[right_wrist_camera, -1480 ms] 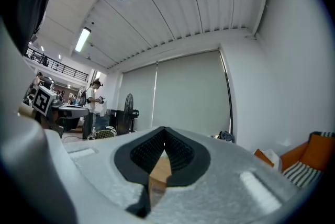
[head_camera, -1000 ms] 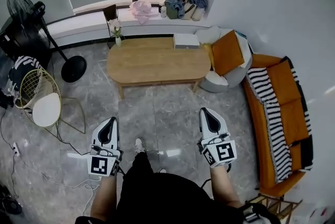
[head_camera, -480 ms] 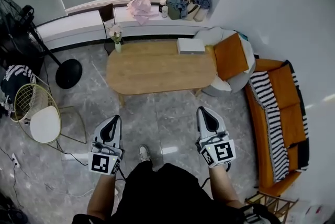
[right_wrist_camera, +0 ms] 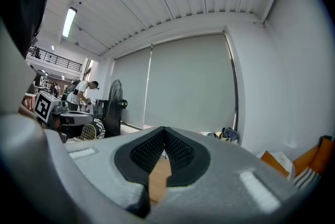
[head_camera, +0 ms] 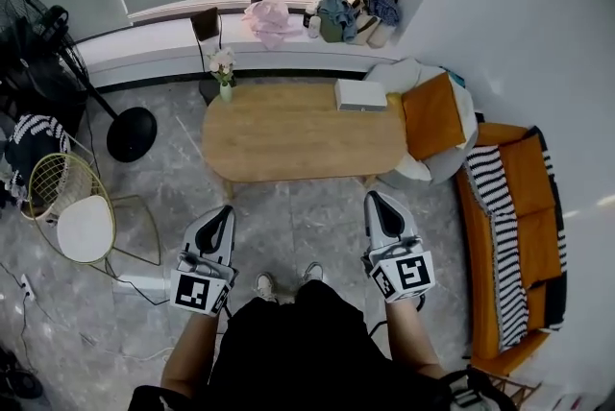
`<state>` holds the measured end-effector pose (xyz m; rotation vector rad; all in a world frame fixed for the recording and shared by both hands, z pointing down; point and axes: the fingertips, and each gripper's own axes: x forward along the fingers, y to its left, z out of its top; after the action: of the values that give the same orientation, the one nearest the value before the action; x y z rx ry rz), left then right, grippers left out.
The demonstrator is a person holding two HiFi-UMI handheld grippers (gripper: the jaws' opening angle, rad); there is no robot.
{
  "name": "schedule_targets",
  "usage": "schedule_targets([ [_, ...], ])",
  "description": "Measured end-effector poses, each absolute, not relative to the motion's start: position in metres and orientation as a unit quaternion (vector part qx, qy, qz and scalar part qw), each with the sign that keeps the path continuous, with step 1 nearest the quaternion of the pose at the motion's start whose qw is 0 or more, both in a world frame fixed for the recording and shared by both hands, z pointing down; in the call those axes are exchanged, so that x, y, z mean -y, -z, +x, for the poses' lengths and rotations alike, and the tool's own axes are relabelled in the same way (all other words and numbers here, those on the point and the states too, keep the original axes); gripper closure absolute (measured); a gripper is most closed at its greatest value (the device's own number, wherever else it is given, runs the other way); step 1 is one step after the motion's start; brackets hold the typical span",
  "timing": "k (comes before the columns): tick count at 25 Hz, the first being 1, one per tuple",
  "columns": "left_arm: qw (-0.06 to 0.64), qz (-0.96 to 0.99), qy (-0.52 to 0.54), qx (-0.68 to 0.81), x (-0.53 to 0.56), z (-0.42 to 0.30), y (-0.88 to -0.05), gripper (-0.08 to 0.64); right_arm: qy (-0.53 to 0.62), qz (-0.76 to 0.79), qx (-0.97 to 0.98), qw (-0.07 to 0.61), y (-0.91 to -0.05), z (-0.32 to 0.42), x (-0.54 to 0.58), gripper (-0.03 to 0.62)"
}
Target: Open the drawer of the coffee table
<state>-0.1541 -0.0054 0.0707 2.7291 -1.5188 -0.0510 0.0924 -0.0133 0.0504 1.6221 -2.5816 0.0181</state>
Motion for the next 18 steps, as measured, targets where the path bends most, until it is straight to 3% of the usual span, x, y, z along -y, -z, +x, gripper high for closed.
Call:
schedule_targets([
  [8, 0.013, 0.852, 0.026, 0.523, 0.038, -0.141, -0.071, 0.554, 0.012, 0.469, 0.882, 0.051, -0.055, 0.088, 0.067, 0.588],
  [15, 0.038, 0.850, 0.035, 0.525, 0.076, -0.130, -0.116, 0.552, -0.007, 0.435, 0.896, 0.084, -0.110, 0.086, 0.105, 0.588],
  [18, 0.053, 0.852, 0.041, 0.519, 0.098, -0.129, -0.156, 0.460, -0.008, 0.425, 0.899, 0.104, -0.144, 0.078, 0.120, 0.588],
])
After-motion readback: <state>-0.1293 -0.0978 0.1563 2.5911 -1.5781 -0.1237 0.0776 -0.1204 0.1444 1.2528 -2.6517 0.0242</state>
